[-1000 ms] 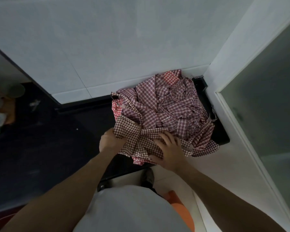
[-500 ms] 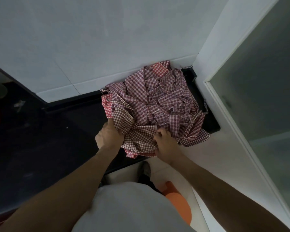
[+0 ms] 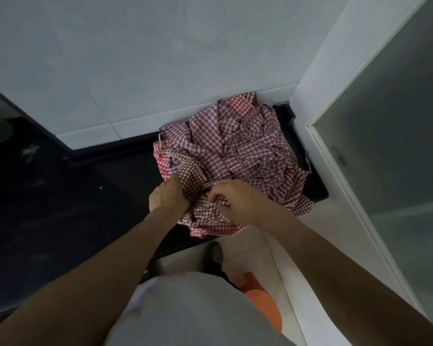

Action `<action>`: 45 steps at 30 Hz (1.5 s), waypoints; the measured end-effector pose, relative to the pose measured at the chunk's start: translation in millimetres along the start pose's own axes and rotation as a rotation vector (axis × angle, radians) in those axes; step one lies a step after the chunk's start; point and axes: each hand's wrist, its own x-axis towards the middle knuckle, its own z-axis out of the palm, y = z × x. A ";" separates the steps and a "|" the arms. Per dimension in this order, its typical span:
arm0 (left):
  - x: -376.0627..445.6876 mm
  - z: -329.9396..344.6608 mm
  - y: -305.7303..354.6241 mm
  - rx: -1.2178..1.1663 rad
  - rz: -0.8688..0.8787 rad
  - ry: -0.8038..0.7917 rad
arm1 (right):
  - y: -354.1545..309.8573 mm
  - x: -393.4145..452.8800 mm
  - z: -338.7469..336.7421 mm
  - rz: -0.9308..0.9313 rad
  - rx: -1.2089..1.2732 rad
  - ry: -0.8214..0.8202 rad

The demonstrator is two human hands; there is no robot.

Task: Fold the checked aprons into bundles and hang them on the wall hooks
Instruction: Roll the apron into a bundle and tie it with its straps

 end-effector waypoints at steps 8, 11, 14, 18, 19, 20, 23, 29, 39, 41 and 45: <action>34.0 -36.3 -4.6 0.038 0.161 -0.292 | -19.5 36.0 -61.8 -0.035 -0.047 0.141; 37.4 -50.0 -8.6 0.024 0.205 -0.450 | -21.4 51.0 -67.1 -0.063 -0.107 0.251; 37.1 -58.7 -14.7 -0.090 0.139 -0.525 | -20.7 65.0 -65.5 -0.068 -0.192 0.319; 35.8 -62.8 -21.8 -0.373 -0.027 -0.627 | -23.0 77.1 -51.8 -0.082 -0.315 0.515; 33.6 -64.8 -23.9 -0.521 -0.087 -0.685 | -24.8 78.8 -46.1 -0.076 -0.339 0.573; 30.8 -67.5 -24.5 -0.679 -0.149 -0.746 | -26.4 78.3 -39.4 -0.085 -0.354 0.625; 31.1 -78.6 -29.1 -0.948 -0.223 -0.783 | -28.3 66.2 -19.3 -0.175 -0.279 0.787; 49.3 -103.2 -26.3 -0.719 -0.061 -0.312 | -5.9 35.1 -19.8 0.079 0.043 0.891; 35.0 -152.8 29.4 -0.019 0.690 -0.137 | -30.5 69.5 -84.2 0.049 0.129 0.226; 34.9 -160.7 31.7 -0.023 0.695 -0.175 | -26.1 74.8 -94.7 0.068 0.120 0.125; 37.4 -166.9 25.1 -0.302 0.613 -0.139 | -13.7 75.2 -102.6 0.159 0.526 0.217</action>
